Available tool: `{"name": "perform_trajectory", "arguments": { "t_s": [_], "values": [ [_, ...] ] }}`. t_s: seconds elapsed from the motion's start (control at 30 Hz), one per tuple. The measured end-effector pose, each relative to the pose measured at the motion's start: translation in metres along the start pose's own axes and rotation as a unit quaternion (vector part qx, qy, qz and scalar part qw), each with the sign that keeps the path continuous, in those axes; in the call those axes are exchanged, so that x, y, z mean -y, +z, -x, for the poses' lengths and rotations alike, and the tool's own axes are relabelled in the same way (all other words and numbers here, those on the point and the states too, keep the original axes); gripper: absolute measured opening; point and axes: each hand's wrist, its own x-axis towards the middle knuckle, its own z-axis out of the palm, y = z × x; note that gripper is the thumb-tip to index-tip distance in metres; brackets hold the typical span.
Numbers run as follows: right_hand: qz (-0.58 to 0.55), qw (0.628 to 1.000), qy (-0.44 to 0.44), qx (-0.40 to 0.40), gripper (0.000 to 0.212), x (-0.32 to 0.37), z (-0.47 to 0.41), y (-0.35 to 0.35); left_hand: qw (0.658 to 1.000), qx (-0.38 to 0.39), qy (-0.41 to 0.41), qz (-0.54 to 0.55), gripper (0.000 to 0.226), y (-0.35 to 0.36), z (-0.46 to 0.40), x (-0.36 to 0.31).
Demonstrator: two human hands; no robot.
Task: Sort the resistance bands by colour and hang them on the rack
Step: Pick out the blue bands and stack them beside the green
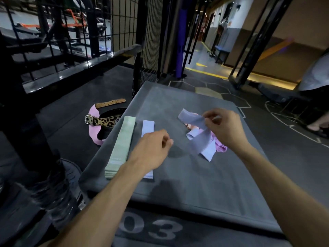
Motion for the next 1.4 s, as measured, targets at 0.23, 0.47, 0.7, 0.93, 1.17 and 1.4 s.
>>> {"name": "perform_trajectory", "arguments": {
  "t_s": [0.23, 0.47, 0.7, 0.93, 1.17, 1.4],
  "values": [
    [-0.135, 0.990, -0.023, 0.024, 0.018, 0.028, 0.057, -0.004, 0.912, 0.067, -0.067, 0.400, 0.032, 0.000, 0.006, -0.034],
    [-0.138, 0.977, -0.128, 0.103, 0.019, 0.026, 0.085, -0.006, 0.896, 0.033, -0.086, 0.434, 0.020, 0.000, 0.004, -0.041],
    [-0.199, 0.978, -0.036, 0.047, 0.008, 0.018, 0.089, -0.009, 0.940, 0.036, -0.013, 0.339, 0.033, -0.002, 0.003, -0.040],
    [-0.293, 0.952, 0.030, 0.082, 0.013, 0.022, 0.084, -0.011, 0.940, 0.039, 0.051, 0.336, 0.025, -0.006, 0.005, -0.055],
    [-0.419, 0.905, 0.079, 0.004, 0.020, 0.039, 0.076, -0.026, 0.902, 0.215, 0.039, 0.373, 0.025, 0.007, 0.012, -0.063],
    [-0.473, 0.846, 0.222, -0.107, 0.013, 0.013, 0.065, -0.037, 0.899, 0.359, -0.001, 0.252, 0.019, 0.016, 0.015, -0.038]
  ]
}}
